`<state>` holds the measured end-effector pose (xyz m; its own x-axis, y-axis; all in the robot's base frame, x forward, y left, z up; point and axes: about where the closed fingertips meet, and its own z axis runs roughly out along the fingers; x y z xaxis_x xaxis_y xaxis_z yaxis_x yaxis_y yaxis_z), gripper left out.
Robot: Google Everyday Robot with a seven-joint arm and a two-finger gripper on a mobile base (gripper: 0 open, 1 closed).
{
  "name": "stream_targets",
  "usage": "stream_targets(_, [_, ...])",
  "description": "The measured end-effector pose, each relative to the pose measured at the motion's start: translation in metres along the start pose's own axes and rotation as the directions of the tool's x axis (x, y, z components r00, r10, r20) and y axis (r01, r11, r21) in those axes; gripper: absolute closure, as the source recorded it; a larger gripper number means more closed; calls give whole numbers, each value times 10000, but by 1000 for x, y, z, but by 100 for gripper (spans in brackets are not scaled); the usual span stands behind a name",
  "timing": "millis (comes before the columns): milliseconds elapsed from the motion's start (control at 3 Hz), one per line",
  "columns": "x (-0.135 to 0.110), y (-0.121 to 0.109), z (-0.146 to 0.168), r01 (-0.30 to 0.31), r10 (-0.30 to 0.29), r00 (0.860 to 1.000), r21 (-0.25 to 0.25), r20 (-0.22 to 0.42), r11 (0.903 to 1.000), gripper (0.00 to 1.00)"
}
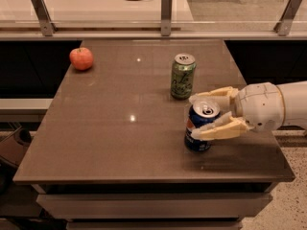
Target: Move pepsi can near apple
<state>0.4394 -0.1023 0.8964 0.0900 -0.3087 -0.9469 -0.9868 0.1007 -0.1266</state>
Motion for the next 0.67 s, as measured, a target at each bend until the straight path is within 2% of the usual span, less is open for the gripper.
stream_targets(667, [-3,1,4,45,-45,10000,-71,-1,10000,88])
